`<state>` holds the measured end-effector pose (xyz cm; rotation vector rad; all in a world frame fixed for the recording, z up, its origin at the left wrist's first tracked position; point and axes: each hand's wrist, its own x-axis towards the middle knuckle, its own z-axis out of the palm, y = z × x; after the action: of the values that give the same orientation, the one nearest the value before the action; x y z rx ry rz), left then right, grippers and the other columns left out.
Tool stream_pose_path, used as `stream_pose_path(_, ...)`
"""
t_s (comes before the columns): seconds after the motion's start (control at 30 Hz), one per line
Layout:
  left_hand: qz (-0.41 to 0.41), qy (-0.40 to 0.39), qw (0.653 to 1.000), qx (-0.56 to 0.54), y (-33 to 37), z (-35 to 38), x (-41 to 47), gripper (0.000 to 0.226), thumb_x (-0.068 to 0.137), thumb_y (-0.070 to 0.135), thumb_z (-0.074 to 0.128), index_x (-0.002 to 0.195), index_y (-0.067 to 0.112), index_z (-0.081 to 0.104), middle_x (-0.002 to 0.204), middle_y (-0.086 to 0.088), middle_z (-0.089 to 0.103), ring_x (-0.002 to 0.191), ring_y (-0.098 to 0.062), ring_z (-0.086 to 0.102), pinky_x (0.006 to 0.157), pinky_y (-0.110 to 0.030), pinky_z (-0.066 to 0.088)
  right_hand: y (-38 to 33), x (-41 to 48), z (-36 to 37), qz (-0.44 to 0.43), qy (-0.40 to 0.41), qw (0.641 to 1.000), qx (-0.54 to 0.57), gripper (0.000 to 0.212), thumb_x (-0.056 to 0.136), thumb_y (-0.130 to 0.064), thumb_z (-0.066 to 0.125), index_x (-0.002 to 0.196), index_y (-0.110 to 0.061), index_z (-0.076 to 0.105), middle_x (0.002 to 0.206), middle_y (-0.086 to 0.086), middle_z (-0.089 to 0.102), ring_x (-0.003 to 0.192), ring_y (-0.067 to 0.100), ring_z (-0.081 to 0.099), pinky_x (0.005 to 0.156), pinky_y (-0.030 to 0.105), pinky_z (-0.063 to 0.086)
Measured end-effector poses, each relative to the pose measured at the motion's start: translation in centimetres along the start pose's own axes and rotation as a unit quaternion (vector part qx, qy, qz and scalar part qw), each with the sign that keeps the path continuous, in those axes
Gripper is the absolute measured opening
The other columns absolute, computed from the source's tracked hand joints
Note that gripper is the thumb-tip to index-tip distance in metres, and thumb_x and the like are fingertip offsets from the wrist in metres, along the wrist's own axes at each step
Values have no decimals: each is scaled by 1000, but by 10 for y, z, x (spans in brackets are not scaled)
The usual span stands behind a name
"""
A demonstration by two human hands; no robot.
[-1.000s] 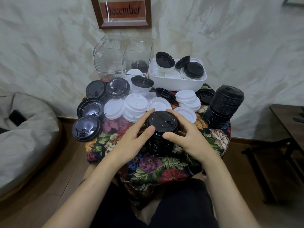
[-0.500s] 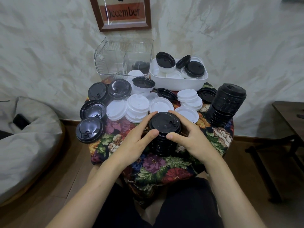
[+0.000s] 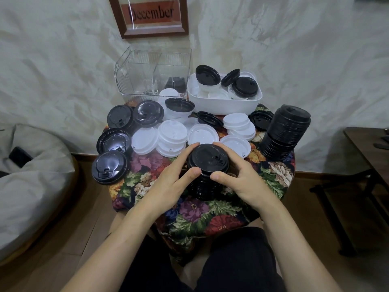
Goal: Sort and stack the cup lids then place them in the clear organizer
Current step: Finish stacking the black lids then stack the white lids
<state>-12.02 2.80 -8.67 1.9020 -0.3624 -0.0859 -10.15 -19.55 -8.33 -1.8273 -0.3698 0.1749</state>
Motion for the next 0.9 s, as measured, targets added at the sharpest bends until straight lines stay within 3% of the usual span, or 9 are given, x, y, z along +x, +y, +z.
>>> stream_pose_path(0.13,-2,2,1000,8,-5,0,-1,70,89,83,45,152,57,30,148,39,45,141,10,41,115,-22,34,0,2,1,3,-8,1000,-7,82,80,-37,84,152,-26,48,135,-21,66,129,0,59,102,14,45)
stream_pose_path(0.3,-5,0,1000,26,-10,-1,-4,78,90,84,42,158,48,28,155,26,46,142,7,41,118,-28,35,-4,1,2,7,-14,1000,-15,82,79,-41,83,151,-30,48,135,-20,66,129,1,59,106,18,45)
stream_pose_path(0.5,-20,-19,999,25,-2,-6,-4,71,88,83,45,153,63,23,146,46,40,139,17,37,112,-13,31,-11,0,3,10,-12,999,-33,77,85,-42,83,152,-36,46,140,-21,62,133,0,55,115,34,44)
stream_pose_path(0.67,-24,-11,1000,11,-6,-4,-7,91,83,72,69,158,57,20,156,35,38,146,9,34,123,-35,30,-18,0,-1,1,-13,999,-51,76,85,-38,82,152,-37,46,139,-23,61,130,-5,55,111,24,44)
stream_pose_path(0.9,-24,-3,999,-21,-4,-4,-5,81,86,59,74,156,50,35,154,27,48,145,0,42,121,-49,35,-21,0,-6,11,-3,999,-36,75,84,-34,82,151,-37,48,131,-31,64,127,-6,57,102,15,45)
